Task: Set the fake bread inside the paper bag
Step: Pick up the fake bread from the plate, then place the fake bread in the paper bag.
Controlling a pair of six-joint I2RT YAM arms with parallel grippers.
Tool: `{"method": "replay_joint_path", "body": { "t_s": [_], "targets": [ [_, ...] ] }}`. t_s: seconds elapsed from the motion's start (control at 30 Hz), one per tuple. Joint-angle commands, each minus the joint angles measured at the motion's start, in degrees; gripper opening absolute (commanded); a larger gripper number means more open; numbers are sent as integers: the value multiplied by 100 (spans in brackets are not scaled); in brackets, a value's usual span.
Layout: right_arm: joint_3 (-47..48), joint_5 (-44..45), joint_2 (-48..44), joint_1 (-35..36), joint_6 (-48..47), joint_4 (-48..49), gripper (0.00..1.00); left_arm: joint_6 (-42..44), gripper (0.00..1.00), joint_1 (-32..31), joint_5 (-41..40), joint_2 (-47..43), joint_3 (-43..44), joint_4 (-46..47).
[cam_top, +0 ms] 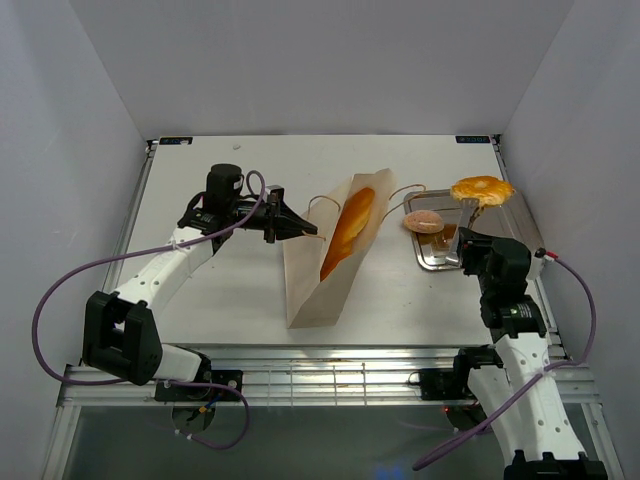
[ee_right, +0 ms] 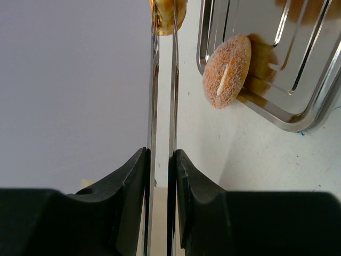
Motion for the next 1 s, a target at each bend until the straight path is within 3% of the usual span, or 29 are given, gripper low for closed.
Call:
{"method": "replay_joint_path", "body": {
  "t_s": [0.0, 0.13, 0.37, 0.73, 0.97],
  "targets": [
    [834, -850, 404, -30, -953, 280, 8, 220, 0, -23, 106, -190, 331, -209],
    [2220, -1579, 907, -30, -1746, 69, 8, 379, 0, -23, 70, -190, 445, -481],
    [3752, -2785, 1637, -30, -2231, -142, 8, 1038, 0, -14, -105, -181, 841, -1298],
    [4756, -4489, 1910, -39, -2187, -519, 8, 1478, 0, 136, -588, -383, 1228, -2064],
    [5142, -5096, 1453, -30, -2222, -1556, 8, 1285, 0, 276, -782, -848, 983, -2002]
  ]
}}
